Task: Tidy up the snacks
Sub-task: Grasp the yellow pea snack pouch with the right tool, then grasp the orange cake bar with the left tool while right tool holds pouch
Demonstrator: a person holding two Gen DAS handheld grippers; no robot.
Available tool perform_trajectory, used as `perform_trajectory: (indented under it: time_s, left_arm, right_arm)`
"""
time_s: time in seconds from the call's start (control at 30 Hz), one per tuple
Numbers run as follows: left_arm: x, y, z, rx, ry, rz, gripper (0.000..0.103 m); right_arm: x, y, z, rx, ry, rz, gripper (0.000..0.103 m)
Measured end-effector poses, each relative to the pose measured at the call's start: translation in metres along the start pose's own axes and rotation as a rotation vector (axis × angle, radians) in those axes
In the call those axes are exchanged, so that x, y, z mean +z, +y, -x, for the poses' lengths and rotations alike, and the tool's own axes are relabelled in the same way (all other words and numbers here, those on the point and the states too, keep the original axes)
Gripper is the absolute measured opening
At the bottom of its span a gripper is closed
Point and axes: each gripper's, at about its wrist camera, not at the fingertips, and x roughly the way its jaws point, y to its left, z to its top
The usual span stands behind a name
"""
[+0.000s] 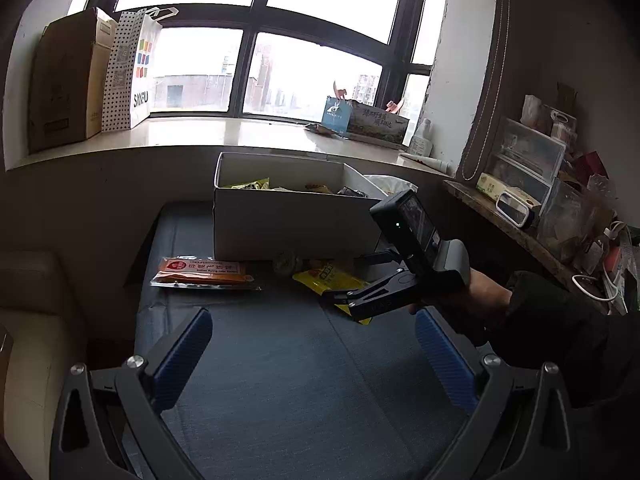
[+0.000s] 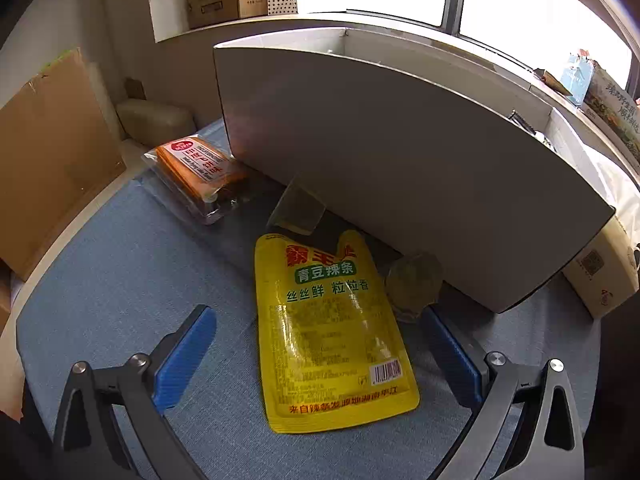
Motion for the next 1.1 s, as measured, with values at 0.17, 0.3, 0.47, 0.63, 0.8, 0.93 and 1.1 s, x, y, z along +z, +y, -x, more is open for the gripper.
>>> perform_trajectory:
  time_s: [0.17,0.3,0.47,0.63,0.8,0.93,1.1]
  left_arm:
    - [-0.003,0.006,-0.003,0.012,0.013,-0.010,0.103]
    - [-0.004,0.014,-0.009,0.019,0.027,0.005,0.103]
    - [0.001,0.023,-0.032,0.015,0.061,-0.043,0.103]
    - [0.014,0.042,-0.087,-0.023,0.188,-0.246,0.103]
    - [0.034,0.074,-0.152,0.010,0.328,-0.424,0.103]
    - [0.038,0.095,-0.199,0.003,0.440,-0.478,0.103]
    - [0.032,0.103,-0.232,0.016,0.528,-0.575,0.103]
  right_arm:
    - [0.004,-0.010,-0.028,0.011,0.072,-0.058,0.087]
    - [-0.004,-0.004,-0.019,0.015,0.060,-0.021,0.054]
    - [-0.022,-0.006,0.018,0.066,-0.017,-0.067,0.051]
    - [-0.042,-0.012,0.071,0.134,-0.127,-0.128,0.051]
    - [-0.060,-0.010,0.107,0.143,-0.188,-0.146,0.051]
    - [-0.071,-0.010,0.114,0.156,-0.194,-0.193,0.052]
    - [-0.073,-0.004,0.117,0.155,-0.181,-0.184,0.052]
